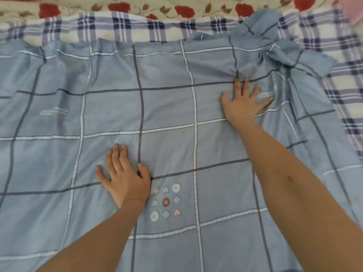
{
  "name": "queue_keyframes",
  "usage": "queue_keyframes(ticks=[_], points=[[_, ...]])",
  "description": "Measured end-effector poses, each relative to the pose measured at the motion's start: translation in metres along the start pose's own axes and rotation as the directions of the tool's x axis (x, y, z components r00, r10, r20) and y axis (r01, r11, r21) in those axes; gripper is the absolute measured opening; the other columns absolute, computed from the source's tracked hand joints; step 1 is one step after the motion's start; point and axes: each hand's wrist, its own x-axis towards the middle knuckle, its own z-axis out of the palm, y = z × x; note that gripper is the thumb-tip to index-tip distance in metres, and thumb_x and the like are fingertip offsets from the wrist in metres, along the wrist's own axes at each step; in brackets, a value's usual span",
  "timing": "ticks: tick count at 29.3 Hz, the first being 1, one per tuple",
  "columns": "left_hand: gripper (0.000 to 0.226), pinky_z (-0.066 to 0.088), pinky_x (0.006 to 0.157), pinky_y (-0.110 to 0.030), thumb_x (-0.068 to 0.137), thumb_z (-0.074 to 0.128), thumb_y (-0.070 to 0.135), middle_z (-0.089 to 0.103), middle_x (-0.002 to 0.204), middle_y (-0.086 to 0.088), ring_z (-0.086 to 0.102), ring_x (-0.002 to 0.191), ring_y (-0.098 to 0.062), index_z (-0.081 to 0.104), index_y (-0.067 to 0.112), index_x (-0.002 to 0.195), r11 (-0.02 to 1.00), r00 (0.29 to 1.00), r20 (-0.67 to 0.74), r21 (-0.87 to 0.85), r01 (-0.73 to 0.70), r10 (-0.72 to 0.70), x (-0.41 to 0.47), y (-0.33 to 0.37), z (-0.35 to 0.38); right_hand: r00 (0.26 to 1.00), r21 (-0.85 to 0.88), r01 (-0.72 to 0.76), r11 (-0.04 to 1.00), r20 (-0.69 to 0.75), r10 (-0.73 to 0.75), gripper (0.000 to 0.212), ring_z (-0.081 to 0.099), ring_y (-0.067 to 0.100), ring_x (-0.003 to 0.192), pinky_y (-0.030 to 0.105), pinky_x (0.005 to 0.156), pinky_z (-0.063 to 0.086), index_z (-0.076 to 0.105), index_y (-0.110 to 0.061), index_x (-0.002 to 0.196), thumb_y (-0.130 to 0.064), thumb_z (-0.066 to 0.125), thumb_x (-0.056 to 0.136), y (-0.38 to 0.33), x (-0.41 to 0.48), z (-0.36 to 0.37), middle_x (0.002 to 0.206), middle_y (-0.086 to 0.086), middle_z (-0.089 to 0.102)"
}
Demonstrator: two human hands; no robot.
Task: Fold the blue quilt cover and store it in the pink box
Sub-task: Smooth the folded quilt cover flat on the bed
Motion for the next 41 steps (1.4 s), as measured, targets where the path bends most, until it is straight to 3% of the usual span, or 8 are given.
queue_keyframes(ticks=[2, 4, 7, 11, 16, 21, 26, 41], points=[[0.067, 0.005, 0.114, -0.055, 0.082, 0.028, 0.039, 0.032, 0.152, -0.008, 0.022, 0.142, -0.025, 0.035, 0.01, 0.143, 1.0, 1.0, -0.008, -0.012, -0.005, 0.005, 0.002, 0.003, -0.002, 0.999, 0.091, -0.019, 0.996, 0.028, 0.016, 0.065, 0.004, 0.036, 0.146, 0.069, 0.109, -0.001, 0.009, -0.017, 0.154, -0.046, 0.021, 0.096, -0.032, -0.027, -0.003, 0.16, 0.01, 0.006], [0.067, 0.005, 0.113, -0.056, 0.083, 0.03, 0.038, 0.032, 0.152, -0.009, 0.023, 0.142, -0.026, 0.035, 0.009, 0.142, 1.0, 1.0, -0.004, -0.02, -0.007, 0.007, 0.003, 0.001, -0.005, 0.949, 0.049, 0.308, 0.95, -0.087, -0.303, 0.068, 0.02, 0.04, 0.142, 0.068, 0.108, 0.009, 0.02, -0.014, 0.151, -0.045, 0.017, 0.091, -0.049, -0.076, 0.004, 0.156, 0.015, 0.022], [0.066, 0.004, 0.113, -0.056, 0.083, 0.033, 0.036, 0.03, 0.153, -0.01, 0.021, 0.143, -0.027, 0.033, 0.009, 0.143, 0.999, 1.0, 0.006, -0.039, -0.015, 0.015, 0.001, 0.004, -0.007, 0.59, -0.207, 0.788, 0.58, -0.014, -0.807, 0.065, 0.033, 0.044, 0.135, 0.072, 0.103, 0.016, 0.035, -0.027, 0.146, -0.048, 0.034, 0.085, -0.021, -0.179, 0.016, 0.152, 0.005, 0.035], [0.065, 0.002, 0.113, -0.056, 0.084, 0.034, 0.035, 0.026, 0.155, -0.01, 0.017, 0.144, -0.027, 0.03, 0.009, 0.144, 0.999, 1.0, 0.022, -0.049, -0.014, 0.015, 0.0, 0.004, -0.006, 0.403, -0.192, 0.908, 0.372, 0.161, -0.901, 0.065, 0.024, 0.042, 0.14, 0.073, 0.104, 0.015, 0.024, -0.036, 0.148, -0.054, 0.036, 0.087, 0.096, -0.211, 0.036, 0.158, -0.003, 0.021], [0.066, 0.002, 0.114, -0.057, 0.084, 0.034, 0.035, 0.024, 0.155, -0.009, 0.017, 0.144, -0.027, 0.03, 0.008, 0.144, 0.998, 0.999, 0.031, -0.065, -0.006, 0.008, -0.002, 0.003, -0.008, 0.941, -0.177, 0.337, 0.925, 0.072, -0.329, 0.071, 0.005, 0.039, 0.144, 0.07, 0.109, 0.01, 0.003, -0.041, 0.15, -0.064, 0.022, 0.085, 0.189, -0.119, 0.023, 0.161, -0.007, 0.0], [0.065, 0.003, 0.113, -0.057, 0.084, 0.035, 0.034, 0.026, 0.154, -0.01, 0.018, 0.143, -0.028, 0.031, 0.008, 0.143, 0.998, 0.999, 0.036, -0.066, -0.02, 0.023, -0.005, 0.008, -0.009, 0.923, 0.074, -0.383, 0.921, 0.005, 0.384, 0.063, -0.003, 0.038, 0.145, 0.069, 0.109, -0.002, 0.001, -0.021, 0.154, -0.039, 0.025, 0.098, 0.127, -0.083, 0.004, 0.161, 0.006, -0.004], [0.065, 0.004, 0.113, -0.057, 0.084, 0.033, 0.035, 0.028, 0.154, -0.01, 0.02, 0.143, -0.027, 0.031, 0.008, 0.143, 0.999, 0.999, 0.045, -0.039, -0.009, 0.011, -0.005, 0.005, -0.011, 0.991, 0.069, 0.128, 0.989, -0.035, -0.126, 0.063, -0.004, 0.035, 0.146, 0.07, 0.105, -0.005, 0.004, -0.037, 0.151, -0.051, 0.029, 0.096, 0.049, -0.082, 0.012, 0.161, -0.008, -0.003], [0.067, 0.004, 0.113, -0.055, 0.081, 0.032, 0.038, 0.031, 0.152, -0.012, 0.022, 0.141, -0.029, 0.034, 0.006, 0.14, 0.999, 1.0, 0.015, -0.038, -0.015, 0.015, 0.0, 0.01, -0.009, 0.989, 0.079, 0.061, 0.995, -0.139, -0.049, 0.064, 0.001, 0.035, 0.146, 0.064, 0.11, -0.006, 0.016, -0.027, 0.152, -0.042, 0.037, 0.094, 0.05, -0.053, 0.016, 0.161, 0.0, 0.001]])
